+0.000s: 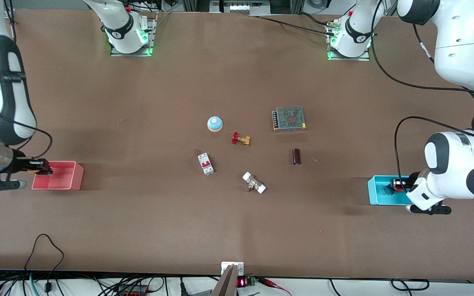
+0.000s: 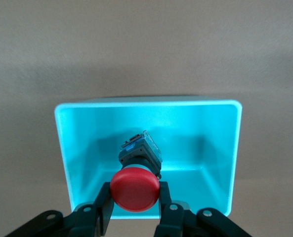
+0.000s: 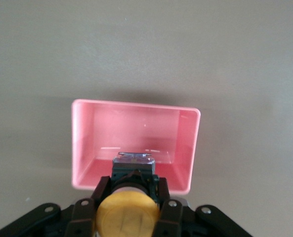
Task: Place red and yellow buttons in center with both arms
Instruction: 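Lift the yellow button with the right gripper while the left gripper lifts the red button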
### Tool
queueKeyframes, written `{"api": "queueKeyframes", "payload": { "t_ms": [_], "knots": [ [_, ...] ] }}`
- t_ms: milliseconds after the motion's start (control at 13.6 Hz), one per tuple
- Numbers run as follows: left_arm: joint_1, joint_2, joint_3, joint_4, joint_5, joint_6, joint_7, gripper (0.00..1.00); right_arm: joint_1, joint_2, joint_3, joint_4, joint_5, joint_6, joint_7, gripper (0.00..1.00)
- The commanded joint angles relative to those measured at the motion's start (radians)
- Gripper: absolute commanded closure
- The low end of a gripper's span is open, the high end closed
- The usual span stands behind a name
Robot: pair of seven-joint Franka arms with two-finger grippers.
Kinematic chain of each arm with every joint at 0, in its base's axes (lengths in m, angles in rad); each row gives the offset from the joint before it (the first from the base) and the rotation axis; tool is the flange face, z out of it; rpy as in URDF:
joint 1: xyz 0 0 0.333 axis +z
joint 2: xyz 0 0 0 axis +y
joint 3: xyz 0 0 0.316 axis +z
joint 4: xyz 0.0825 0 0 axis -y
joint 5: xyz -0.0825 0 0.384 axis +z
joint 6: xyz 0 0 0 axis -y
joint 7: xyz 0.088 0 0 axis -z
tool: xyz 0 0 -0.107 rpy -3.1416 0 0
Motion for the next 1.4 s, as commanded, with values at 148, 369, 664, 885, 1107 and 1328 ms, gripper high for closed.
{"api": "queueKeyframes", "payload": {
  "t_ms": [148,369,664,885,1107,1328],
  "knots": [
    [-0.053,-0.125,0.001,0.0,0.0,-0.023,-0.021,0.82,0.062,-0.109,0.057,-0.025,0.094,-0.117,-0.012,0.99],
    [-0.123,-0.168,-0.002,-0.001,0.0,-0.121,-0.133,0.82,0.149,-0.113,0.065,-0.044,0.106,-0.166,0.054,0.99],
    [-0.226,-0.18,-0.01,-0.003,-0.017,-0.213,-0.287,0.82,0.28,-0.129,0.066,-0.139,0.106,-0.152,0.209,0.99],
    [-0.275,-0.139,-0.025,-0.014,-0.12,-0.206,-0.376,0.82,0.295,-0.177,0.127,-0.305,0.116,-0.019,0.347,0.99],
    [-0.309,-0.081,-0.025,-0.02,-0.157,-0.157,-0.422,0.82,0.297,-0.203,0.18,-0.476,0.114,0.16,0.496,0.99],
    [-0.315,-0.058,-0.025,-0.062,-0.166,-0.085,-0.423,0.8,0.298,-0.223,0.195,-0.597,0.114,0.292,0.513,0.99]
  ]
}}
